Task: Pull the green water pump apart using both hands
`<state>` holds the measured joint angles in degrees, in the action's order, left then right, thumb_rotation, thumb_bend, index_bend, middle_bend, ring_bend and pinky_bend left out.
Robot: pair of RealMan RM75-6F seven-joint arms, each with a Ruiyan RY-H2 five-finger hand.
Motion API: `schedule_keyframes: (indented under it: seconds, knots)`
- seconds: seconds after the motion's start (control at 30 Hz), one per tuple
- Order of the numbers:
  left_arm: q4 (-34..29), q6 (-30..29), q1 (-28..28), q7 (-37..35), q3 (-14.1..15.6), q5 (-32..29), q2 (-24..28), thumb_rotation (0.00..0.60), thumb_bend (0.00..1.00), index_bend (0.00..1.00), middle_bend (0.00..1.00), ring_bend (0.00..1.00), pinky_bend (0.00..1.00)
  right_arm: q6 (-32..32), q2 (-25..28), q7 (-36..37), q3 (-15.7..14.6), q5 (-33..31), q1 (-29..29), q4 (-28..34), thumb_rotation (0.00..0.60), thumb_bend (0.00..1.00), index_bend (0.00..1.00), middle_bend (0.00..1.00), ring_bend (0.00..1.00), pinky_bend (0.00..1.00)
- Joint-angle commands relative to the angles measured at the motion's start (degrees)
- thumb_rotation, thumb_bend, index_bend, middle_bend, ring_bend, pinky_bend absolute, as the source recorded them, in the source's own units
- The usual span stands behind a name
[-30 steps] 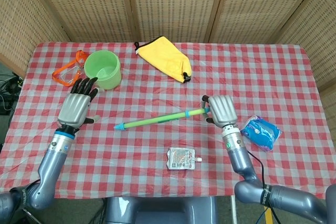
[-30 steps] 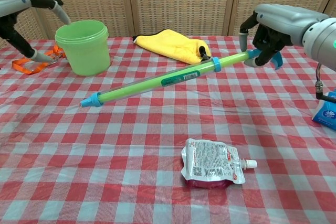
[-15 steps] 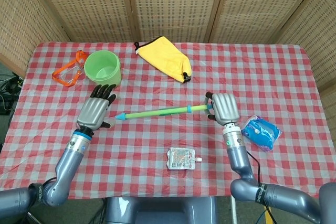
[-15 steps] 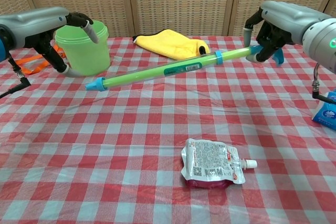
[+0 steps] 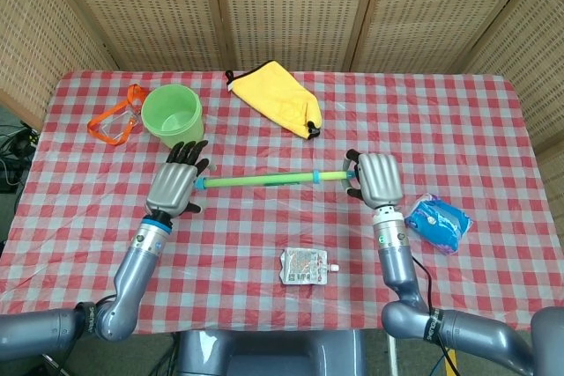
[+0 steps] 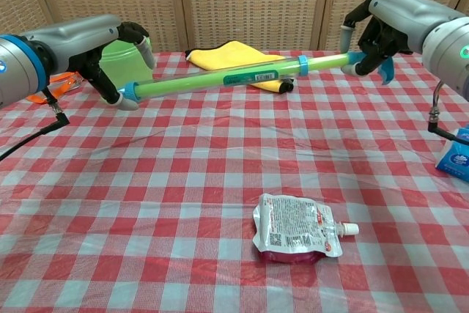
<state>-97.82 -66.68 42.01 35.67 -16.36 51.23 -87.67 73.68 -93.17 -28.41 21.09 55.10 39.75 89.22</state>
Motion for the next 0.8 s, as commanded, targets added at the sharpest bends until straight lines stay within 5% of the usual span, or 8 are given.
schedule_keyframes:
  seconds: [0.03, 0.8]
  knots:
    - [1.16, -1.12, 0.69, 0.24, -0.19, 0.28, -1.31, 0.600, 0.18, 0.34, 0.00, 0.00, 0.00, 0.03, 0.14, 0.02, 0.05, -0.17, -0.09, 0.08, 0.600, 0.60, 0.84, 1.00, 1.00, 0.93]
    - [10.88, -11.57, 2.00, 2.80, -0.19, 5.27, -12.12, 0.600, 0.18, 0.46, 0.00, 0.00, 0.00, 0.93, 0.70, 1.09, 0.35, -0.81, -0.93, 0.88, 0.600, 0.60, 0.84, 1.00, 1.00, 0.93]
